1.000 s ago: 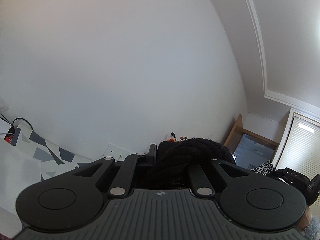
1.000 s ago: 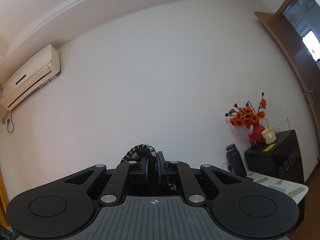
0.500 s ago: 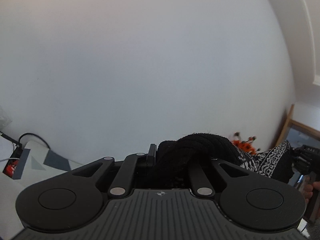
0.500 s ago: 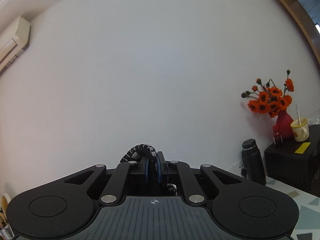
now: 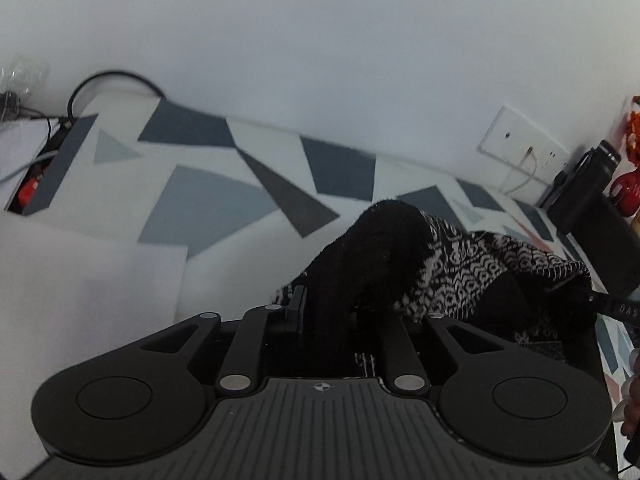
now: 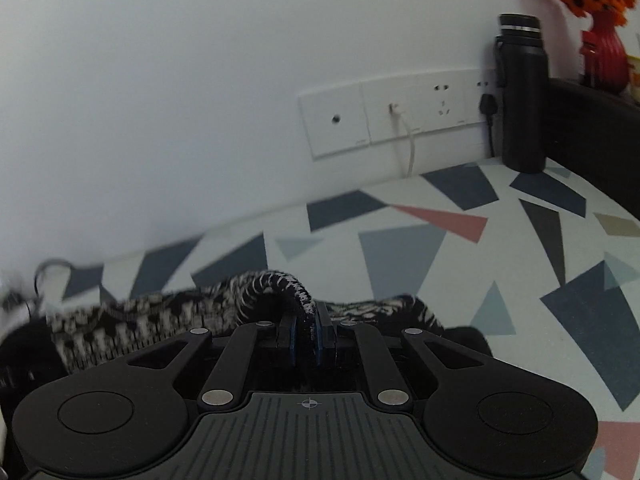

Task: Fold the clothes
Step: 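Lay the sweater flat on the table and open both grippers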

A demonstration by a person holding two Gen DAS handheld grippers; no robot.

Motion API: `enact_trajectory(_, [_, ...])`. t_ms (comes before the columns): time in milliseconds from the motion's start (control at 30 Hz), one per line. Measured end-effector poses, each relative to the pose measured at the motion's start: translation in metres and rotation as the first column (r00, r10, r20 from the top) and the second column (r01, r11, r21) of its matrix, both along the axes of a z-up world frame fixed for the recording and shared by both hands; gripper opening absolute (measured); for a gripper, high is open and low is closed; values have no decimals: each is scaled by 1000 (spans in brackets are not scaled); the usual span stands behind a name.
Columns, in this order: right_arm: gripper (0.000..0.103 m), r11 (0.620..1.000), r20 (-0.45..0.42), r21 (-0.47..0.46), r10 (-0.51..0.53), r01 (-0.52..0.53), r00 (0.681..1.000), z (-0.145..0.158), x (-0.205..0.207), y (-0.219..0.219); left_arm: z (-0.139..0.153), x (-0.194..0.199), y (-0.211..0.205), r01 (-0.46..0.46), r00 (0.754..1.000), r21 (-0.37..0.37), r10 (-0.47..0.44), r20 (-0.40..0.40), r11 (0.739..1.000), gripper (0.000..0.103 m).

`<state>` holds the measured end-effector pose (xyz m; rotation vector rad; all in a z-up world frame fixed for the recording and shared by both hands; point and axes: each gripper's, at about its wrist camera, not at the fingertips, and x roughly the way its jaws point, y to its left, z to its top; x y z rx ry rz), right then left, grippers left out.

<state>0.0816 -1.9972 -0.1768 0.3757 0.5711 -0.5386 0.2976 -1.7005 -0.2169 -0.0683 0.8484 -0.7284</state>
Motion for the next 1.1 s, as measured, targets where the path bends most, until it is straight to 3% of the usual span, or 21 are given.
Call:
enact_trajectory(67, [9, 994, -114, -66, 80, -88, 990, -18, 17, 15, -2, -2, -4, 2, 1000, 15, -2, -21, 1000, 31])
enact_trajectory(133, [11, 988, -181, -78, 121, -137, 976, -33, 25, 22, 1, -7, -11, 36, 999, 29, -36, -20, 999, 62])
enact_trajectory(233, [26, 982, -211, -71, 159, -178, 964, -39, 28, 27, 7, -14, -27, 65, 998, 111, -66, 2, 992, 90])
enact_trajectory(333, [58, 974, -223, -72, 192, -213, 956, -36, 28, 35, 16, -31, -34, 31, 998, 216, -41, 42, 976, 94])
enact_trajectory(367, [75, 972, -228, -75, 199, -221, 953, -34, 28, 38, 19, -37, -35, 8, 999, 241, -20, 48, 970, 95])
enact_trajectory(433, [85, 966, -214, -98, 214, -239, 953, -25, 17, 43, 25, -51, -34, -38, 999, 272, 26, 46, 962, 96])
enact_trajectory(500, [102, 962, -189, -120, 221, -246, 957, -11, 0, 48, 31, -67, -33, -71, 997, 300, 62, 39, 951, 98])
enact_trajectory(767, [102, 964, -103, -170, 188, -204, 977, 48, -98, 32, 49, -137, -40, -106, 994, 370, 108, 17, 923, 100])
enact_trajectory(933, [102, 982, -66, -146, 111, -120, 992, 63, -169, 2, 47, -181, -41, -96, 994, 402, 106, -4, 911, 102])
enact_trajectory(1100, [102, 994, -51, -100, 42, -47, 998, 58, -227, -14, 42, -225, -40, -79, 995, 437, 101, -26, 896, 102])
